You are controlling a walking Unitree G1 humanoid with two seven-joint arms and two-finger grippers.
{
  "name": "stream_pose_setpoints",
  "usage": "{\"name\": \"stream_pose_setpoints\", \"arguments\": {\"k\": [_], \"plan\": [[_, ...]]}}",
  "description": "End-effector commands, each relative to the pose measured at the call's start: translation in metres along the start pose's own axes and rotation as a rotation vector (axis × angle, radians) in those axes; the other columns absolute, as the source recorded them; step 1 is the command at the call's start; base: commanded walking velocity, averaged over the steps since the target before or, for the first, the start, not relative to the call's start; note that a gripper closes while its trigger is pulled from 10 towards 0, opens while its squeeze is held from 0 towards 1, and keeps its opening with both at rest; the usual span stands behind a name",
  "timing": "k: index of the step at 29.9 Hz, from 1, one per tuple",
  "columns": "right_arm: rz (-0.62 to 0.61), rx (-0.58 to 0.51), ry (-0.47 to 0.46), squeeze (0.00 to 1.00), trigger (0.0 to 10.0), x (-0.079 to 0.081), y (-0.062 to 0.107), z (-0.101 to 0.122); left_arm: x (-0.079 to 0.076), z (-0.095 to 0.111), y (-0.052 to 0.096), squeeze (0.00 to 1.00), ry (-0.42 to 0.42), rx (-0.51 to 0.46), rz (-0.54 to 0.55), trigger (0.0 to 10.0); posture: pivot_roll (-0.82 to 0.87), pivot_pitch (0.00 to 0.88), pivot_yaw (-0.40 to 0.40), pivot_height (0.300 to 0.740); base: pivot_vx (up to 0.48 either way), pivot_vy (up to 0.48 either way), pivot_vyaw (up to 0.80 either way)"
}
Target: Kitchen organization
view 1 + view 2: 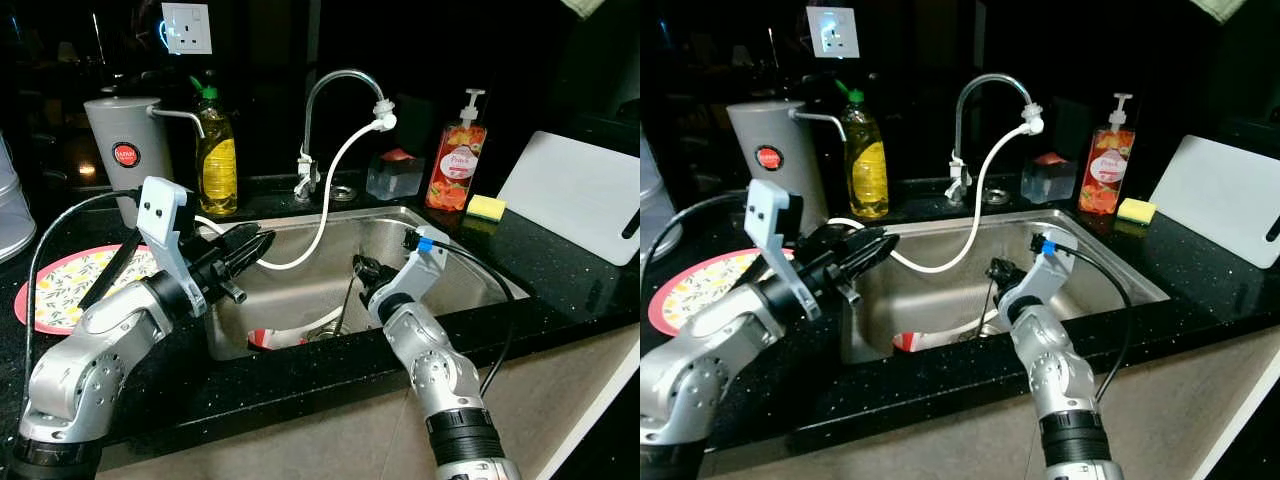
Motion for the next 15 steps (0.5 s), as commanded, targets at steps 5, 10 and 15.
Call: {"name": "stream_pose_setpoints", "arguments": {"k": [5, 10, 15], "plan": [[-0.012, -0.01, 0.011, 1.0, 10.0, -0.004, 0.001, 0.0, 0.003, -0.007, 0.001, 0.0, 0.009, 0.023, 0.023, 10.0, -0.03, 0.007, -0.029, 0.74, 0.0, 0.0, 0.0], [0.007, -0.065, 0.034, 0.0, 10.0, 0.002, 0.003, 0.015, 0.005, -0.007, 0.001, 0.0, 0.009, 0.022, 0.037, 10.0, -0.03, 0.01, -0.03, 0.74, 0.0, 0.0, 0.0], [0.02, -0.13, 0.093, 0.0, 10.0, 0.008, 0.007, 0.031, 0.009, -0.008, 0.0, 0.0, 0.009, 0.02, 0.074, 10.0, -0.03, 0.013, -0.03, 0.74, 0.0, 0.0, 0.0]]}}
Point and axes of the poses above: a point about 5 cm out from each wrist's last joint towards the gripper, its own y axis pointing back from the gripper into the wrist, its own z axis along the axis of the wrist's last joint, x = y × z, the point moved 4 cm from there along -y, pointing out of the wrist towards the gripper, and after that the axes turned 6 degrees about y, right-handed, at the moved point
